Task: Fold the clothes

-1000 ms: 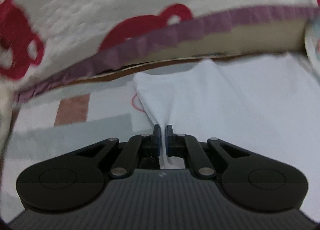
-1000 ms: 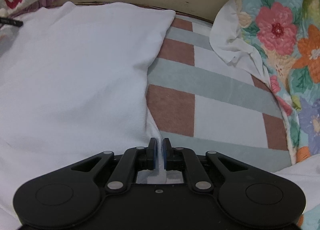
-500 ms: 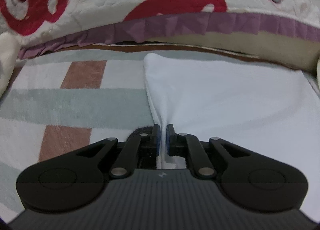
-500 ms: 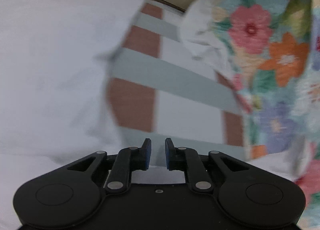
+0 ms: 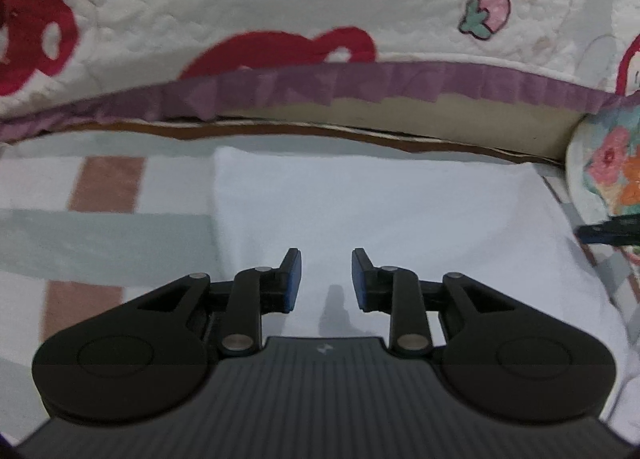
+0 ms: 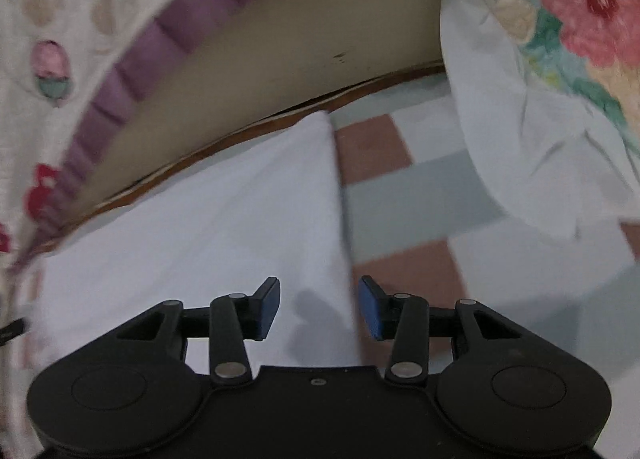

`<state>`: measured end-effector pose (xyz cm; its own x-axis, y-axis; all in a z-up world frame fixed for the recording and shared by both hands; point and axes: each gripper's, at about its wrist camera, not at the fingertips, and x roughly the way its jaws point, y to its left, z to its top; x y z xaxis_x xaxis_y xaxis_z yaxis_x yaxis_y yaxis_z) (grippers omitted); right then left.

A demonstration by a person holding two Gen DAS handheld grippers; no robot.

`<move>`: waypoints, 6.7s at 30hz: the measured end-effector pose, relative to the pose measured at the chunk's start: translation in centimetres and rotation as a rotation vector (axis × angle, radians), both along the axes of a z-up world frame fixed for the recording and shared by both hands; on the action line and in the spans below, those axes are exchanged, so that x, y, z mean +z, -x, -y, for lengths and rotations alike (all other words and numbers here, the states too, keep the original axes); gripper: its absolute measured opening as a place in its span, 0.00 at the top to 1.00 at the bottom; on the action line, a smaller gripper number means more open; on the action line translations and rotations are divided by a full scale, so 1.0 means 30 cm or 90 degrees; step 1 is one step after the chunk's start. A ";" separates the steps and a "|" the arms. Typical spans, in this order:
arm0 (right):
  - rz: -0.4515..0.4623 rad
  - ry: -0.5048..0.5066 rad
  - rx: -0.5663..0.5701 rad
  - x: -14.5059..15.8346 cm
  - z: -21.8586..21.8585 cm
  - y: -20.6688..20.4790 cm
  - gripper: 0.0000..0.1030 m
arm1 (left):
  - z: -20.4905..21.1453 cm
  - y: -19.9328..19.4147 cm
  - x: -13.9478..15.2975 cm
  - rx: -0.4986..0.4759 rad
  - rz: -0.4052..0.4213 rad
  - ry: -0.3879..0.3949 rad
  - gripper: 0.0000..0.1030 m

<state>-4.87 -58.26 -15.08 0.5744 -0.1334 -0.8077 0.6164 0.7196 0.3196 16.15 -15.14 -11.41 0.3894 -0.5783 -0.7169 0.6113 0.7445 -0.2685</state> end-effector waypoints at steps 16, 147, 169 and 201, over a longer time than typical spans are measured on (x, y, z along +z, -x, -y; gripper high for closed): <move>0.116 0.195 0.093 0.071 -0.152 -0.219 0.94 | 0.060 0.032 -0.073 -0.010 -0.018 -0.030 0.74; 0.033 -0.006 0.078 0.047 -0.397 0.795 0.60 | -0.093 0.875 0.142 -0.343 -0.044 -0.278 0.56; 0.052 0.239 -0.123 0.217 0.137 1.423 0.60 | 0.782 1.286 0.356 -0.415 0.060 -0.210 0.55; 0.357 0.194 0.278 0.380 -0.491 0.863 0.93 | 0.527 1.026 0.383 -0.136 -0.105 -0.114 0.54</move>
